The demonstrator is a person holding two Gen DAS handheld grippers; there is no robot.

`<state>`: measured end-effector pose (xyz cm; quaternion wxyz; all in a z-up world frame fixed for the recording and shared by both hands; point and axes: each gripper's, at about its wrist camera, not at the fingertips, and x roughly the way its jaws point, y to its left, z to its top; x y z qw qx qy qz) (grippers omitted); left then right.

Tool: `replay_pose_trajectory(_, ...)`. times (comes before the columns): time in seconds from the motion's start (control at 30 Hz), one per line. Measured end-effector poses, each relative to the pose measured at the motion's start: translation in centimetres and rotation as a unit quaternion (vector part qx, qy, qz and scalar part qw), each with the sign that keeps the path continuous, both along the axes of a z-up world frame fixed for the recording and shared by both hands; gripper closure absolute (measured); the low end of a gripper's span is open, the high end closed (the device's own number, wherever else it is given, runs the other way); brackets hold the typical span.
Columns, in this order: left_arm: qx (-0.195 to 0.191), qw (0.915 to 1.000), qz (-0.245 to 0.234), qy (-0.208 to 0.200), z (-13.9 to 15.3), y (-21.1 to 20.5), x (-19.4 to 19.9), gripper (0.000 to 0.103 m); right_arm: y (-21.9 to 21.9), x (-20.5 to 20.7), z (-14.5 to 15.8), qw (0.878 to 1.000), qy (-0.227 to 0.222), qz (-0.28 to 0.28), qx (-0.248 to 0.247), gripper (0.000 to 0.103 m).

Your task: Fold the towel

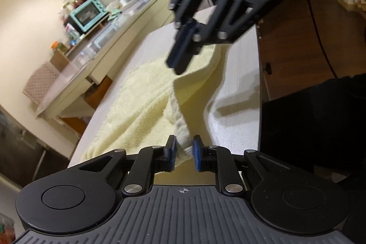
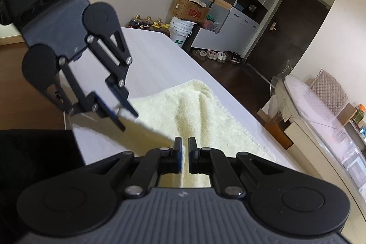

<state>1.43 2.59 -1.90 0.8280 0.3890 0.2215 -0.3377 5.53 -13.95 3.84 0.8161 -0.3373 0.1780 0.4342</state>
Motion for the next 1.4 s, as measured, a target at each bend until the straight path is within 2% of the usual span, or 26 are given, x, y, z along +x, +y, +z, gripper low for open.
replay_pose_trajectory(0.07, -0.005, 1.0, 0.004, 0.002, 0.4, 0.4, -0.3, 0.086, -1.4, -0.8, 0.0, 1.0, 0.001, -0.009, 0.006, 0.094)
replay_pose_trajectory(0.2, -0.032, 0.9992, 0.019, 0.016, 1.3, 1.5, -0.3, 0.086, -5.4, -2.3, -0.4, 0.998, -0.028, -0.051, -0.002, 0.075)
replay_pose_trajectory(0.4, -0.069, 0.9964, 0.039, 0.03, 2.1, 2.2, 0.4, 0.086, -8.9, -1.5, -2.1, 0.988, -0.073, -0.101, -0.092, 0.075)
replay_pose_trajectory(0.53, -0.086, 0.9942, 0.054, 0.038, 2.5, 2.4, 0.9, 0.086, -8.9, -0.6, -3.2, 0.978, -0.119, -0.077, -0.152, 0.076)
replay_pose_trajectory(0.77, -0.1, 0.9911, 0.075, 0.047, 2.9, 2.7, 1.1, 0.086, -8.1, -0.6, -5.1, 0.96, -0.173, 0.017, -0.219, 0.08)
replay_pose_trajectory(0.83, -0.104, 0.99, 0.081, 0.05, 3.0, 2.8, 1.2, 0.086, -7.9, -0.9, -5.7, 0.955, -0.179, 0.034, -0.233, 0.085)
replay_pose_trajectory(0.87, -0.105, 0.9896, 0.084, 0.053, 3.1, 2.8, 1.1, 0.086, -7.8, -1.2, -6.0, 0.953, -0.179, 0.04, -0.24, 0.093)
replay_pose_trajectory(1.0, -0.107, 0.9877, 0.084, 0.076, 2.8, 2.6, 0.1, 0.087, -8.1, -1.1, -5.7, 0.959, -0.161, 0.037, -0.23, 0.096)
replay_pose_trajectory(1.17, -0.111, 0.9858, 0.076, 0.1, 2.6, 2.1, -3.2, 0.087, -9.3, -3.2, -3.7, 0.961, -0.17, 0.024, -0.218, 0.096)
replay_pose_trajectory(1.33, -0.126, 0.9821, 0.101, 0.097, 2.5, 2.8, -4.9, 0.087, -9.3, -4.6, -2.3, 0.951, -0.187, 0.058, -0.24, 0.096)
replay_pose_trajectory(1.4, -0.145, 0.9773, 0.121, 0.095, 2.4, 3.5, -4.9, 0.087, -8.7, -4.5, -1.9, 0.945, -0.198, 0.075, -0.25, 0.096)
